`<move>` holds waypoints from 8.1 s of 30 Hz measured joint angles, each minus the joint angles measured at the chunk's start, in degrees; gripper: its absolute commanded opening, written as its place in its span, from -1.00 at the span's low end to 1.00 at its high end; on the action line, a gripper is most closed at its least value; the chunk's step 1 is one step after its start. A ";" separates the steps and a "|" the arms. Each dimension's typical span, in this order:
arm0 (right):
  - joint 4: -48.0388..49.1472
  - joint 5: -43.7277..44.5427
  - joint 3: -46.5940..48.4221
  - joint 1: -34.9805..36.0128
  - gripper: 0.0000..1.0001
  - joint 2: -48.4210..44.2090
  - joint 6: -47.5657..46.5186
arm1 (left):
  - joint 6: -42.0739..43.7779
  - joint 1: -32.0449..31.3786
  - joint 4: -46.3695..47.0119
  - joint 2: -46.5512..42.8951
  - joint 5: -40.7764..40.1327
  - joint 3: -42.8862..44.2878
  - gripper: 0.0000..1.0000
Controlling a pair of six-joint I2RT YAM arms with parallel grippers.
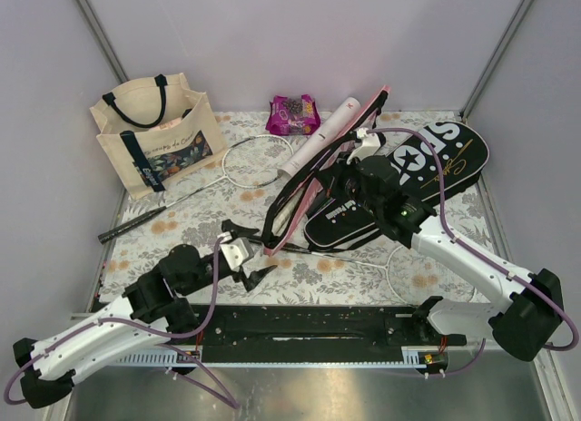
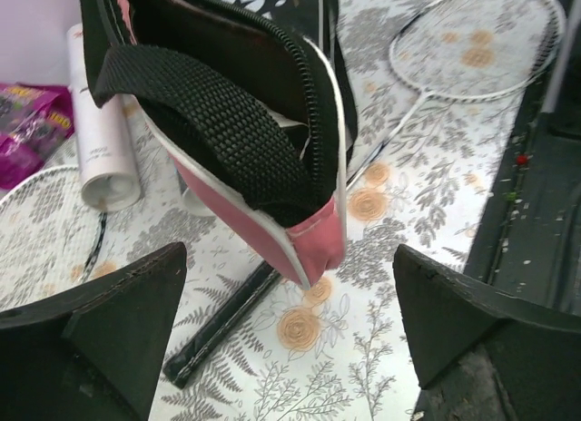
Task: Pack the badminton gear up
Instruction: Zip the racket bag at the center of the board, then move the racket bag to the center of the board, then place the racket bag at the center of the board.
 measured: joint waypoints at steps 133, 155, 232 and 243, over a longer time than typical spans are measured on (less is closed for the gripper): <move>-0.31 15.82 -15.85 -9.33 0.60 -13.07 29.46 | -13.99 3.96 -2.32 17.20 -6.05 6.91 -1.00; -2.27 -0.55 -22.58 -46.07 0.79 4.15 25.22 | -17.07 3.96 -2.71 16.68 -8.20 7.32 -1.00; 6.86 -19.37 -10.45 -40.37 0.68 4.15 35.39 | -11.58 4.02 0.59 23.43 -3.74 11.39 -1.00; 9.99 -17.38 -2.54 -35.52 -0.96 18.88 38.82 | -8.52 4.04 1.66 25.59 -2.95 11.39 -1.00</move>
